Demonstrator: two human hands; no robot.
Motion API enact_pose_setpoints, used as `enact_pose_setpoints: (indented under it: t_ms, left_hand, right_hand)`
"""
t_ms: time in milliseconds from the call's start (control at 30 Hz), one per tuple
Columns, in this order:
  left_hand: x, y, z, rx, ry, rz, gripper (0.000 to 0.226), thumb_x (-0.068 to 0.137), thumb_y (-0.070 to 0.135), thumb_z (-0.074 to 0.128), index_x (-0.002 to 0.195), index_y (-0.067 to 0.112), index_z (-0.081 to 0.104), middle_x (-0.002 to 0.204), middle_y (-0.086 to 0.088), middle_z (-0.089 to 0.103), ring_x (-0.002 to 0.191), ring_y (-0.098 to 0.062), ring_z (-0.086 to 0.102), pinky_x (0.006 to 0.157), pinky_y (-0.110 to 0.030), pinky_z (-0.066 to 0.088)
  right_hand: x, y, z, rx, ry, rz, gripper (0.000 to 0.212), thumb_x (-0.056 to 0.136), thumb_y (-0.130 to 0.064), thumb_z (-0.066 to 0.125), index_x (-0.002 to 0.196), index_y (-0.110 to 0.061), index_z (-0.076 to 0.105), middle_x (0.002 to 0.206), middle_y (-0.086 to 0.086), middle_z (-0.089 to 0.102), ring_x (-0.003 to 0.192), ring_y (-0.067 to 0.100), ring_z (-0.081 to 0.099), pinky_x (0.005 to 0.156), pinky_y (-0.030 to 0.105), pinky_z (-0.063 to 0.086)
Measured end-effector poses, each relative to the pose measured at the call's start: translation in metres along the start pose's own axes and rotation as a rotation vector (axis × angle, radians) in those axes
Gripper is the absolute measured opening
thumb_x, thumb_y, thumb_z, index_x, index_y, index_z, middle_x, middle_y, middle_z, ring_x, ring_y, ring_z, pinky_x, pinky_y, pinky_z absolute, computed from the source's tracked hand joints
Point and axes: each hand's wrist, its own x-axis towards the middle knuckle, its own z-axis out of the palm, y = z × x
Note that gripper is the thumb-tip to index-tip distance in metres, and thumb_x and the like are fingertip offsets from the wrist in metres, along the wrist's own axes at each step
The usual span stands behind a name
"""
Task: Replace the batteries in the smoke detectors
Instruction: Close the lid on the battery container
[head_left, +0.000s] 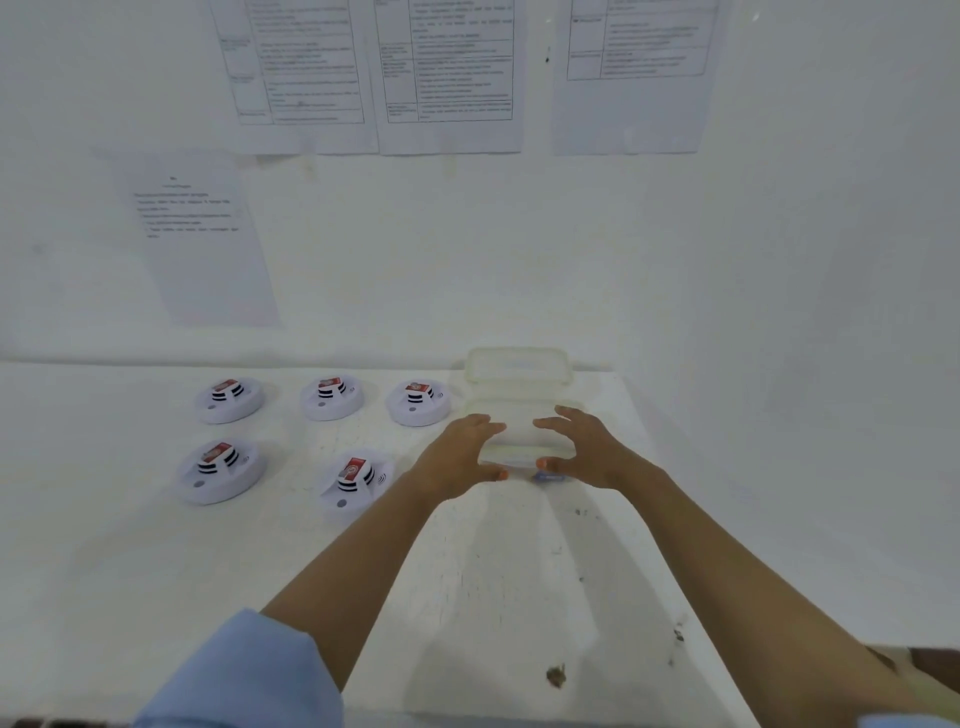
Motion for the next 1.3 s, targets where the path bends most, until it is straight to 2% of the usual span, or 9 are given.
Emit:
enact_pose_setpoints:
  t_ms: [333, 1300]
  left_hand:
    - [0.008, -0.006, 0.004, 0.071, 0.073, 0.045, 0.053, 0.089, 0.022, 0.060, 0.139, 0.020, 0.040, 0.146, -0.004, 0.036, 0.133, -0.021, 0.033, 0.109, -0.033, 0.031]
    - [0.030, -0.016, -0.001, 0.117, 0.073, 0.057, 0.052, 0.089, 0.026, 0.059, 0.138, 0.021, 0.041, 0.143, -0.002, 0.041, 0.129, -0.019, 0.039, 0.108, -0.031, 0.033]
  right_hand:
    - [0.010, 0.010, 0.006, 0.021, 0.051, -0.025, 0.058, 0.085, -0.031, 0.064, 0.137, -0.031, 0.038, 0.154, 0.003, 0.020, 0.142, 0.020, 0.012, 0.114, 0.036, 0.017]
    - [0.033, 0.015, -0.001, 0.041, 0.020, -0.039, 0.058, 0.085, -0.031, 0.064, 0.136, -0.031, 0.038, 0.154, 0.002, 0.019, 0.142, 0.021, 0.013, 0.114, 0.035, 0.016]
